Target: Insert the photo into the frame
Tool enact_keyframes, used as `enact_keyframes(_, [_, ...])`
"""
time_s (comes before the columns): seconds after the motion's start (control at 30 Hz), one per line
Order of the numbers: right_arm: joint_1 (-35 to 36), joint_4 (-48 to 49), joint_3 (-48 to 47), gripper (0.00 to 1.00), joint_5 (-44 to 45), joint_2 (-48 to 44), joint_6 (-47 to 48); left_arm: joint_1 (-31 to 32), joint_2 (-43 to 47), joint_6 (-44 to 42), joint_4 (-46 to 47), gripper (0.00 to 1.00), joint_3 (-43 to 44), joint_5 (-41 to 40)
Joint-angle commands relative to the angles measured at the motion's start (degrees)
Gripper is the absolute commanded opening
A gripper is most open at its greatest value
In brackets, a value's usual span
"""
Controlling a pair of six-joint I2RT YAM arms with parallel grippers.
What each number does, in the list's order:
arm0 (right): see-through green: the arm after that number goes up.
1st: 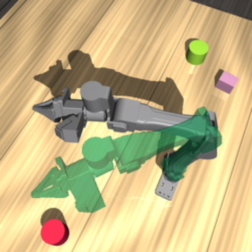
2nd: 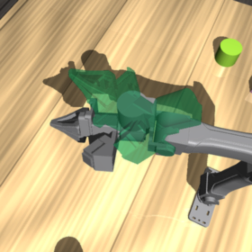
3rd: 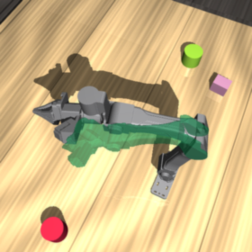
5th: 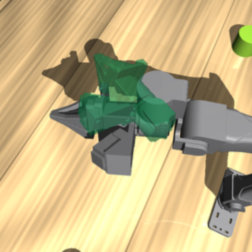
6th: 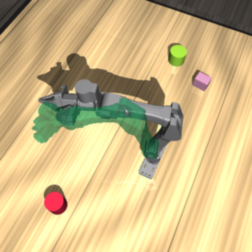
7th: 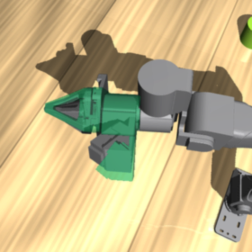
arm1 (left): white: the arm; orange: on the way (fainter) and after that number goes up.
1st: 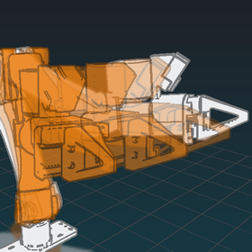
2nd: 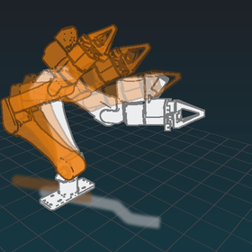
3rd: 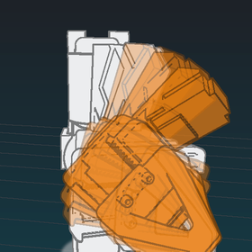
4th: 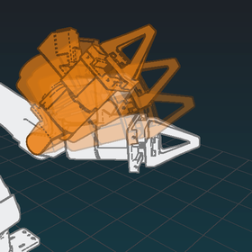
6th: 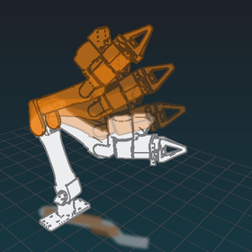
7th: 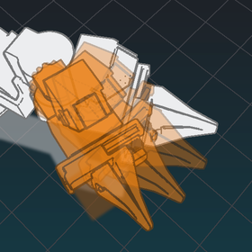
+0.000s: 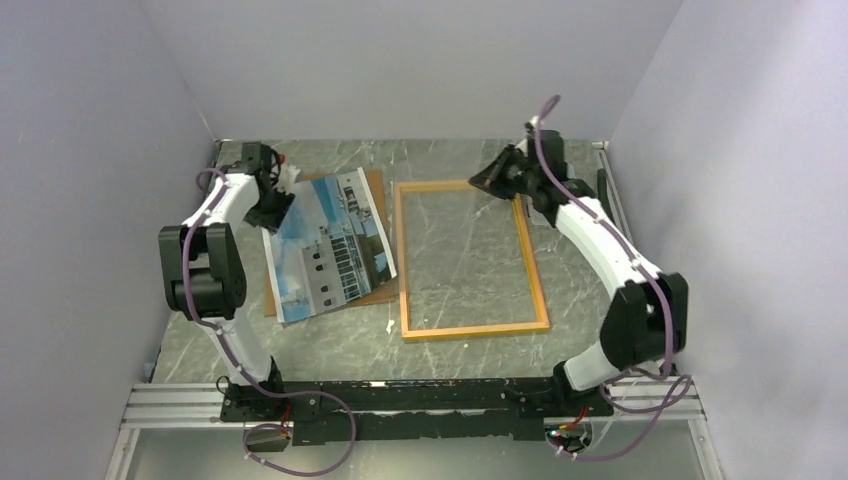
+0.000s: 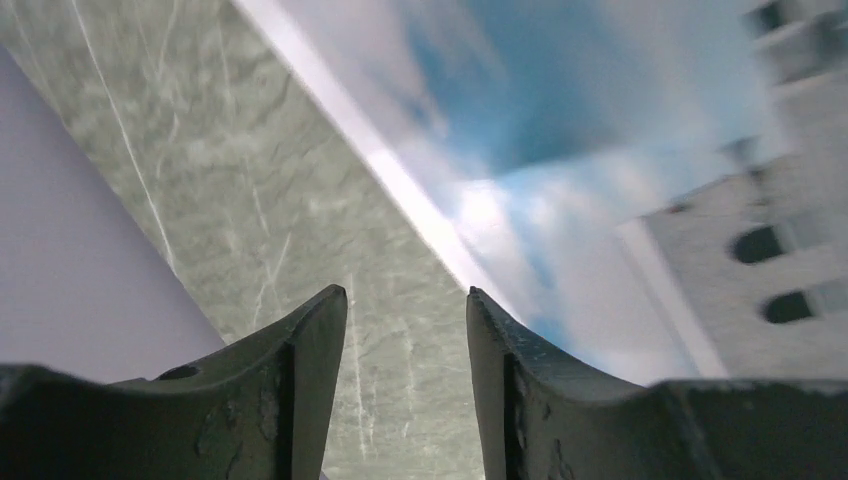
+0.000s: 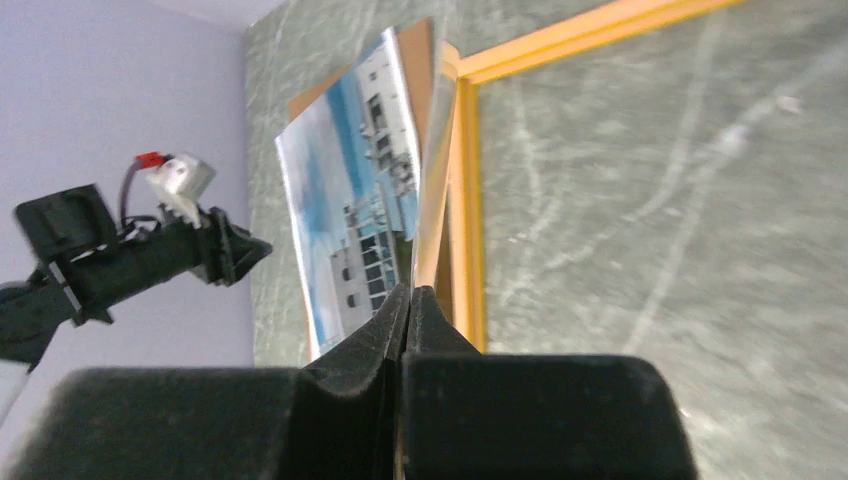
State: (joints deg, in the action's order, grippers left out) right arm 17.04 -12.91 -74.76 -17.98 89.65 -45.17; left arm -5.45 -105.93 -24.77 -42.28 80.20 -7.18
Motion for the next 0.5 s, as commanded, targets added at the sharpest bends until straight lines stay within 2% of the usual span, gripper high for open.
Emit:
enact_keyframes(0.0, [-5.73, -6.64, 3.40, 0.00, -0.10, -10.66, 3.39, 8.93, 4.35, 0.07, -4.38, 0.55, 4.26, 0.64])
enact_keyframes(0.13, [-10.62, -11.47, 5.26, 0.00, -2.29, -15.57, 5.45, 18.36, 4.16, 1.50, -6.44, 0.59, 6.10, 1.41])
enact_keyframes(0.27, [-12.95, -15.03, 6.85, 0.00, -4.44, -18.17, 7.09, 27.16, 3.53, 2.16, -3.10, 0.64, 4.77, 0.36])
enact_keyframes(0.47, [-13.89, -17.70, 9.90, 0.00, -3.02, -22.37, 8.21, 33.58, -2.83, 6.50, 2.41, 0.65, 7.66, -1.98])
